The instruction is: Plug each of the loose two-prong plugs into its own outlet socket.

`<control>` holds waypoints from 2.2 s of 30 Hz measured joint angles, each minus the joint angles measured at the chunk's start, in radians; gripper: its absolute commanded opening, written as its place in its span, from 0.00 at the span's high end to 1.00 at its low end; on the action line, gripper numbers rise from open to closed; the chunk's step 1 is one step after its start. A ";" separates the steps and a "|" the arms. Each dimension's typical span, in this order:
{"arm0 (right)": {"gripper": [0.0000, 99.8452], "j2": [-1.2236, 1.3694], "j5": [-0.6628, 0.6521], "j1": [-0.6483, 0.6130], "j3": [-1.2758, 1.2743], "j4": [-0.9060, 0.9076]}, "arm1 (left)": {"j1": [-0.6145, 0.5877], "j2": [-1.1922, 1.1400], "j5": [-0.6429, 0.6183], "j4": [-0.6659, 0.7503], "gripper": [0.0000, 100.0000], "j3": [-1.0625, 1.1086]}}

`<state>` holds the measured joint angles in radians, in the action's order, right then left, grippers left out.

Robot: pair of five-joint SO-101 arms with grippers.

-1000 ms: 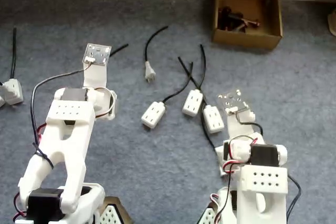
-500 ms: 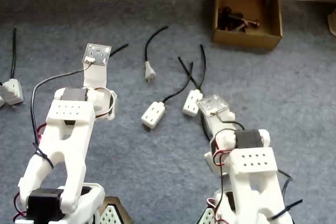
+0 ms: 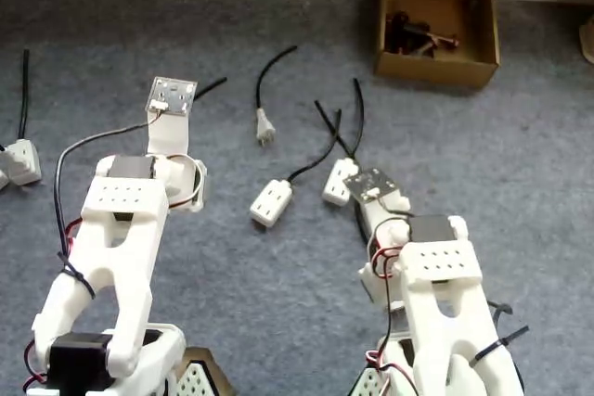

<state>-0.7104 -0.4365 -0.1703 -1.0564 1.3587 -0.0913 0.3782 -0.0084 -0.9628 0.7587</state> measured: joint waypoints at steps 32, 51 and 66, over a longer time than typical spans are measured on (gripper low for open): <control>0.90 0.000 -0.017 0.083 -0.038 -0.074 | 0.000 0.000 0.000 0.000 0.79 0.000; 0.88 0.000 -0.029 0.083 -0.038 -0.112 | 0.000 0.000 0.000 0.000 0.79 0.000; 0.88 0.183 -0.025 0.083 -0.038 -0.196 | 0.000 0.000 0.000 0.000 0.79 0.000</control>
<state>-0.5278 -0.4611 -0.0875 -1.0948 1.1623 -0.0913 0.3782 -0.0084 -0.9628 0.7587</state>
